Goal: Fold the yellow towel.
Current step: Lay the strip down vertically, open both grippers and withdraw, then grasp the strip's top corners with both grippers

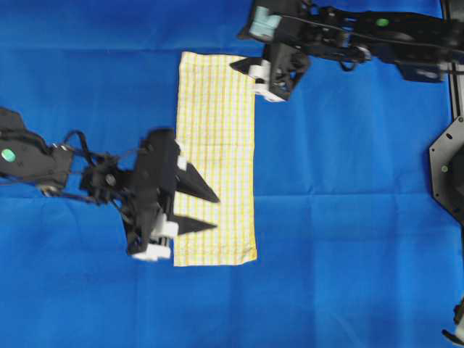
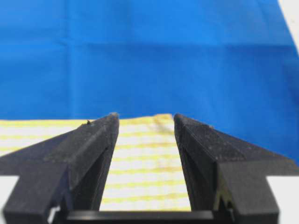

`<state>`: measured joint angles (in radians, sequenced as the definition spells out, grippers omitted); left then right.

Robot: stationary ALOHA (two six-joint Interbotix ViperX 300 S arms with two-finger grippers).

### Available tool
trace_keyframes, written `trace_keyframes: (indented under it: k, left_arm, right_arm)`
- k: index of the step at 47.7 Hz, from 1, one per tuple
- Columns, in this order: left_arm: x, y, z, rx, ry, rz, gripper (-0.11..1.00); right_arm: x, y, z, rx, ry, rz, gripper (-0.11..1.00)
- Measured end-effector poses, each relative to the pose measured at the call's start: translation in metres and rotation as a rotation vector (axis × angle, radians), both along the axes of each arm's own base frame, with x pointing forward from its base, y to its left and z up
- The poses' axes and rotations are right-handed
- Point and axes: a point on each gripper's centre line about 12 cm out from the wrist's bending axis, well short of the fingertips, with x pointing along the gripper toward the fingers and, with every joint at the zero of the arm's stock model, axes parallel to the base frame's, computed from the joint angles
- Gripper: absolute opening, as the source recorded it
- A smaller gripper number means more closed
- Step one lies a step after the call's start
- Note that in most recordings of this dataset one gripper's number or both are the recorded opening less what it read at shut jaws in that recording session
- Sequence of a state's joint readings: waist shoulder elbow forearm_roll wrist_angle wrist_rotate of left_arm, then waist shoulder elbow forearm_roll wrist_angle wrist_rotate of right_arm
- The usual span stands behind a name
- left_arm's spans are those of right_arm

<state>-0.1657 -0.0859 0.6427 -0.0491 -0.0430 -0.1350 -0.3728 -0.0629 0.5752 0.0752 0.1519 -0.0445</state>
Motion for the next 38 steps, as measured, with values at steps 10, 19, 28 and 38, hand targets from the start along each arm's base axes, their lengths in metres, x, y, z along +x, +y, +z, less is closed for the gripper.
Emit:
trace_keyframes:
  k: [10,19,28,38]
  left_arm:
    - [-0.022,0.038,0.005,0.0,-0.014,0.093,0.43]
    - [-0.043,0.058,0.006,-0.002,-0.043,0.148,0.48]
    - [-0.058,0.063,0.006,-0.002,-0.058,0.163,0.53]
    - [-0.062,0.071,0.005,-0.002,-0.064,0.188,0.54]
  right_arm:
    - [-0.033,0.022,0.011,-0.036,-0.096,0.016,0.64]
    - [-0.058,0.043,0.018,-0.056,-0.172,0.042,0.64]
    - [-0.071,0.059,0.022,-0.055,-0.203,0.073,0.64]
    - [-0.072,0.064,0.022,-0.05,-0.206,0.086,0.64]
